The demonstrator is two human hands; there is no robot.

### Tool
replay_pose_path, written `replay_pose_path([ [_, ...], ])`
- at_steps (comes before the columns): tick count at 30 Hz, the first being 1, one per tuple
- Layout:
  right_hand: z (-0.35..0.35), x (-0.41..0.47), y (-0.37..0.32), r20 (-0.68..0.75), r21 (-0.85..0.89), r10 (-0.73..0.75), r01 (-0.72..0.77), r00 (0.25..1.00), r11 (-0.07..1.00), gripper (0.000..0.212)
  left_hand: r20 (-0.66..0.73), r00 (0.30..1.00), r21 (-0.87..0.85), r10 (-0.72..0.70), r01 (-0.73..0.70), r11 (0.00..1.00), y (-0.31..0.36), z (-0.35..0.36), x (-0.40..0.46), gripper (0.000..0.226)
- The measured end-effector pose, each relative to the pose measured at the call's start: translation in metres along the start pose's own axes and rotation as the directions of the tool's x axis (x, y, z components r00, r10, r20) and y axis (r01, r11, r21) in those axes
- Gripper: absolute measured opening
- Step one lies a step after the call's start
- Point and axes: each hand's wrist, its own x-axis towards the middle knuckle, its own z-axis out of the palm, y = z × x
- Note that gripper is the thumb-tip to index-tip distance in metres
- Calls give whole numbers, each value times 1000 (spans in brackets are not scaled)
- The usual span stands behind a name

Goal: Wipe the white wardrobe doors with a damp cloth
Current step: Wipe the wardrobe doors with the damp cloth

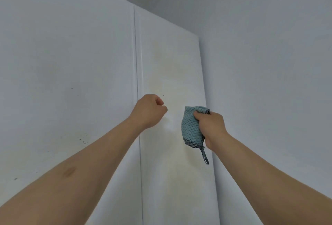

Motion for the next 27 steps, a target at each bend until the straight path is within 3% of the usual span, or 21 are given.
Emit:
replay_pose_path([
  [9, 42, 103, -44, 86, 105, -56, 47, 995, 993, 14, -215, 976, 281, 33, 29, 959, 45, -28, 68, 33],
  [15, 70, 142, -82, 71, 134, -143, 133, 987, 982, 17, -264, 959, 453, 98, 34, 891, 68, -53, 100, 37],
  [18, 83, 156, -94, -17, 54, -275, 276, 961, 960, 26, -246, 962, 558, 120, 39, 829, 68, -58, 109, 40],
  [21, 98, 163, -101, -71, -122, -481, 471, 874, 873, 38, -244, 960, 632, 137, 51, 773, 64, -56, 117, 17],
  [23, 110, 171, -101, -24, -206, -577, 560, 817, 802, 32, -241, 960, 666, 144, 55, 744, 63, -54, 120, 14],
  [27, 146, 182, -92, 140, -339, -572, 582, 808, 739, 30, -217, 963, 661, 157, 27, 749, 59, -56, 118, 20],
])
